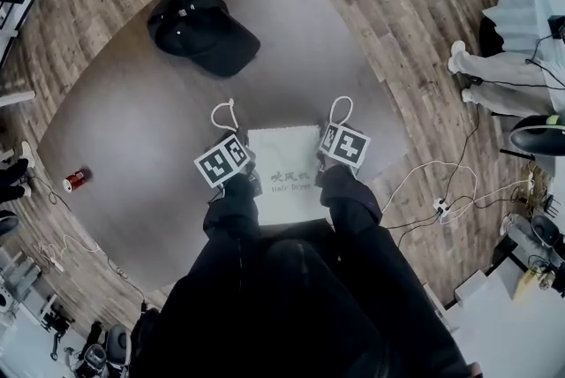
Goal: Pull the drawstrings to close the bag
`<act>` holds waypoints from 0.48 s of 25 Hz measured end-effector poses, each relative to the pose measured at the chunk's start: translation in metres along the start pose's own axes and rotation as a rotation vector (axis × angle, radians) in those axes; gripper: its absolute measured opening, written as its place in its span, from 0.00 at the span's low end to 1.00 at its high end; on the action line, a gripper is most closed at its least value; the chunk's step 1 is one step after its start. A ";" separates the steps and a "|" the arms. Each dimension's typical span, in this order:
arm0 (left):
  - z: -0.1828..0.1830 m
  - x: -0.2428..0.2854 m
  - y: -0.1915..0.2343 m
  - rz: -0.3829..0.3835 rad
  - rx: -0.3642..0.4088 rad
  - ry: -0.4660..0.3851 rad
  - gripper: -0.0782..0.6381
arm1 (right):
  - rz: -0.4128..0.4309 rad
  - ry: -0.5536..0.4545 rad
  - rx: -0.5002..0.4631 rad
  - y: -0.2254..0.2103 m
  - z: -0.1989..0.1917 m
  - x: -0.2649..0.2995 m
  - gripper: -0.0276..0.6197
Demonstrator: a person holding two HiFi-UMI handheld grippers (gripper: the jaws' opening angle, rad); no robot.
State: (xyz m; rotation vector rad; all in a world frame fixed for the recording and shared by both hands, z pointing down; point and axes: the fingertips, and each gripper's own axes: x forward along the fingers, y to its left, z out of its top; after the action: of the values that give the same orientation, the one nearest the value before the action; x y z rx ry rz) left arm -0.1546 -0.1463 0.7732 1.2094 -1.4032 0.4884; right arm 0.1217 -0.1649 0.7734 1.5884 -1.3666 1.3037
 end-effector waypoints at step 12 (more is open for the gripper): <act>-0.005 0.006 -0.008 -0.024 0.059 0.019 0.17 | 0.055 -0.001 0.039 0.007 -0.003 0.001 0.11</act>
State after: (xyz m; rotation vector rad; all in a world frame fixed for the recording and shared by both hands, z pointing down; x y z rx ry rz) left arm -0.1440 -0.1475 0.7768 1.2649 -1.3645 0.5268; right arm 0.1137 -0.1643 0.7738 1.5882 -1.4017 1.3701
